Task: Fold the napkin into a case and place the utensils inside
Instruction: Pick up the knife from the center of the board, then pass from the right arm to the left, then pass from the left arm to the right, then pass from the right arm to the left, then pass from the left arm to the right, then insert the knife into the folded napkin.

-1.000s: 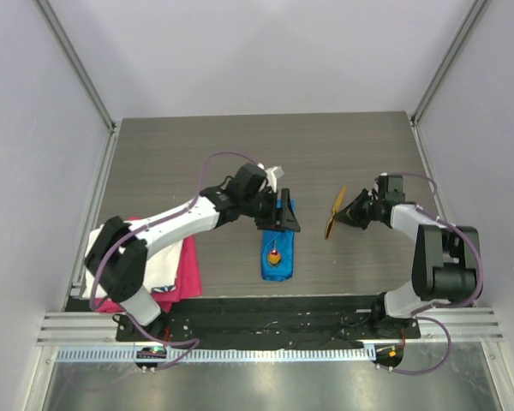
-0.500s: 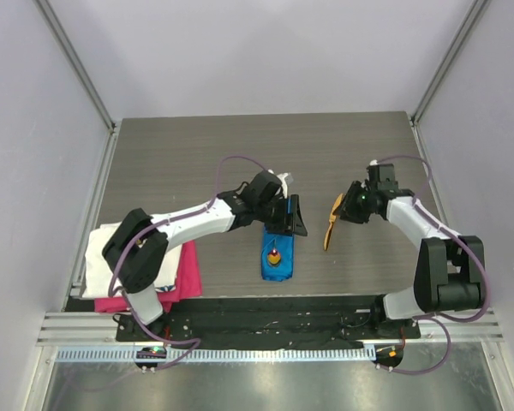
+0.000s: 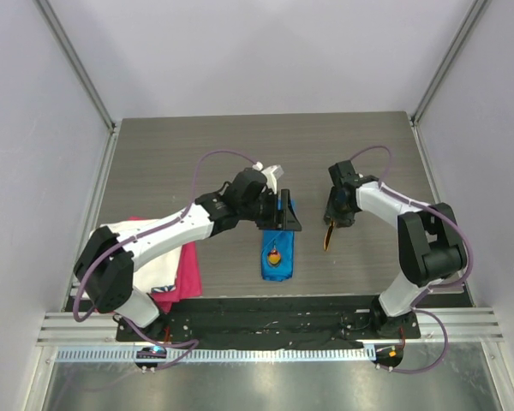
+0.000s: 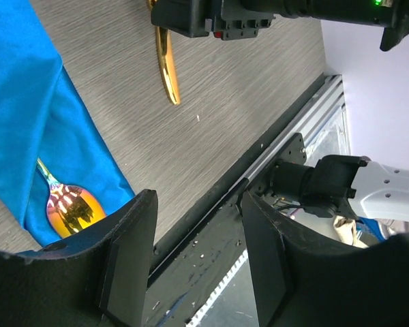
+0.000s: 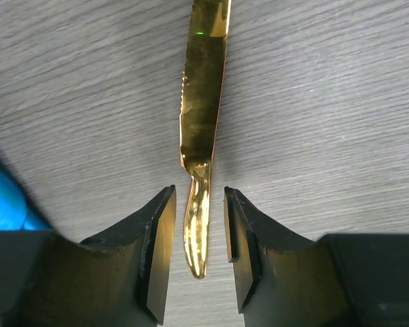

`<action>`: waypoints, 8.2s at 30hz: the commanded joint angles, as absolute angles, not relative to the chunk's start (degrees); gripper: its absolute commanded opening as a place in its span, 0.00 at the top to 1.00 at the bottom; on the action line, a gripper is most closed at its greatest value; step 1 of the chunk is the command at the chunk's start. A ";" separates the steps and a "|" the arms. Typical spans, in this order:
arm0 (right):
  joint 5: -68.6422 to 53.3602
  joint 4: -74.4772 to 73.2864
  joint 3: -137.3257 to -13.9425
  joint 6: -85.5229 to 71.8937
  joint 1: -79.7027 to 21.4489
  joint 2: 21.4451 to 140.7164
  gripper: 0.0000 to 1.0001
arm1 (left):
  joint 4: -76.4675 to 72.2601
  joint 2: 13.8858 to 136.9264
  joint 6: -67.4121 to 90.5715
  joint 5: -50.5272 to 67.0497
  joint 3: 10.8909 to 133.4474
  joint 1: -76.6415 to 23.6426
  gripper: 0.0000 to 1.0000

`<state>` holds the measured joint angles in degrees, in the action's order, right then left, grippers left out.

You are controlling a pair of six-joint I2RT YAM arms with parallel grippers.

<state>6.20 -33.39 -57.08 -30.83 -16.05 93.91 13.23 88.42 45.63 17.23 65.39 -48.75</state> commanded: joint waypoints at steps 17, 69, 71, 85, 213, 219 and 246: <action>4.41 -26.55 -55.47 -36.46 -18.11 99.85 0.99 | 11.42 93.24 42.37 18.64 66.35 -49.92 0.34; -15.82 -21.70 -45.34 -37.18 -3.43 87.01 0.62 | 23.47 128.32 34.72 -17.13 92.29 -61.96 1.00; -15.73 -22.85 -47.45 -36.56 -3.43 88.14 0.56 | 23.47 127.97 35.06 -18.36 92.11 -62.40 1.00; -13.54 -24.08 -54.93 -35.77 -5.45 97.10 0.51 | 24.08 128.06 34.81 -21.09 92.63 -64.34 1.00; -3.43 -34.71 -66.45 46.93 -69.34 73.92 0.72 | 41.66 68.99 29.53 54.93 54.23 -37.18 1.00; -1.07 -34.63 -65.04 47.02 -70.92 72.87 0.91 | 40.43 68.64 31.11 58.09 54.67 -36.48 1.00; 4.05 -23.82 -51.42 6.82 -56.36 63.73 0.99 | 29.37 65.65 43.22 39.63 49.68 -14.77 0.60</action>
